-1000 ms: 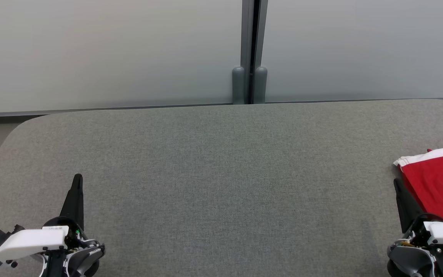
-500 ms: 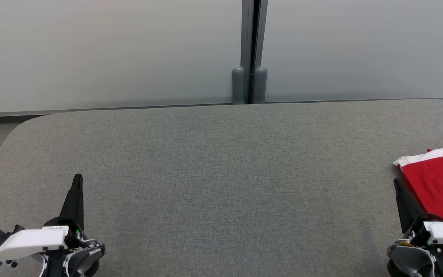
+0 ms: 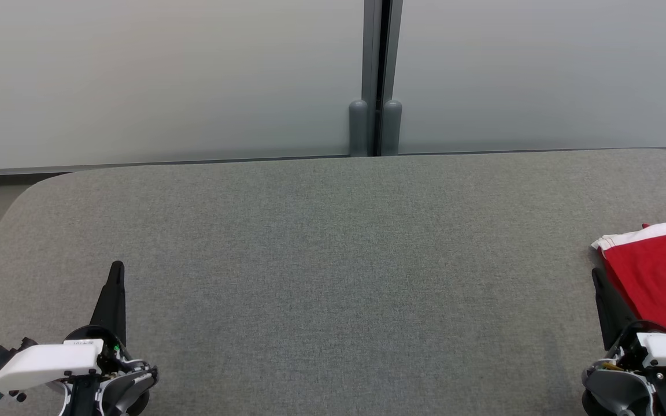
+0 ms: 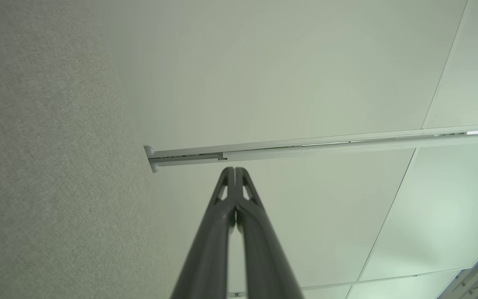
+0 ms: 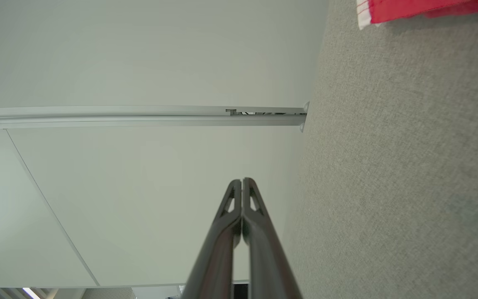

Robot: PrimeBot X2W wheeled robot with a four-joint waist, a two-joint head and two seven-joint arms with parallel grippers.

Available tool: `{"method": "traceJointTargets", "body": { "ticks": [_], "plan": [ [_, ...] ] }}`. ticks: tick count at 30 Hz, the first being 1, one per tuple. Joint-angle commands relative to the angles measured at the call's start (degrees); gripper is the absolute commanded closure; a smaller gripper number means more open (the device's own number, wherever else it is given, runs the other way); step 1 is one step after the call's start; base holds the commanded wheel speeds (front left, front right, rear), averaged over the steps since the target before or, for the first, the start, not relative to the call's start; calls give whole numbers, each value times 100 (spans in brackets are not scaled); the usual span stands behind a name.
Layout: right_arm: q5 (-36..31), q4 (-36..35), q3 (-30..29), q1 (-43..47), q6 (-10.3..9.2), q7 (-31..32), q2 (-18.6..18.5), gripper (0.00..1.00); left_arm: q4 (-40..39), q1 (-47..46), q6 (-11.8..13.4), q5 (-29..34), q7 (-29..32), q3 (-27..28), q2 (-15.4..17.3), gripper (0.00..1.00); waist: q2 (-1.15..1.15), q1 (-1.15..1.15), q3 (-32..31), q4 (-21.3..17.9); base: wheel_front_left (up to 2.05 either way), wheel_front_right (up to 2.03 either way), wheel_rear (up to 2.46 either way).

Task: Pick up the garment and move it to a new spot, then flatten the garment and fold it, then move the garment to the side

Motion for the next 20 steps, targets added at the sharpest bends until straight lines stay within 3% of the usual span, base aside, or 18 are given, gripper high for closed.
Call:
{"method": "traceJointTargets", "body": {
  "ticks": [1,20],
  "plan": [
    [14,-13,-9,-30,2,19,-50,100,3,-69,-24,-7,16,24,31,100,0,0,0,0,0,0,0],
    [14,-13,-9,-29,1,19,-50,100,3,-69,-24,-7,16,23,31,100,0,0,0,0,0,0,0]
  ]
}}
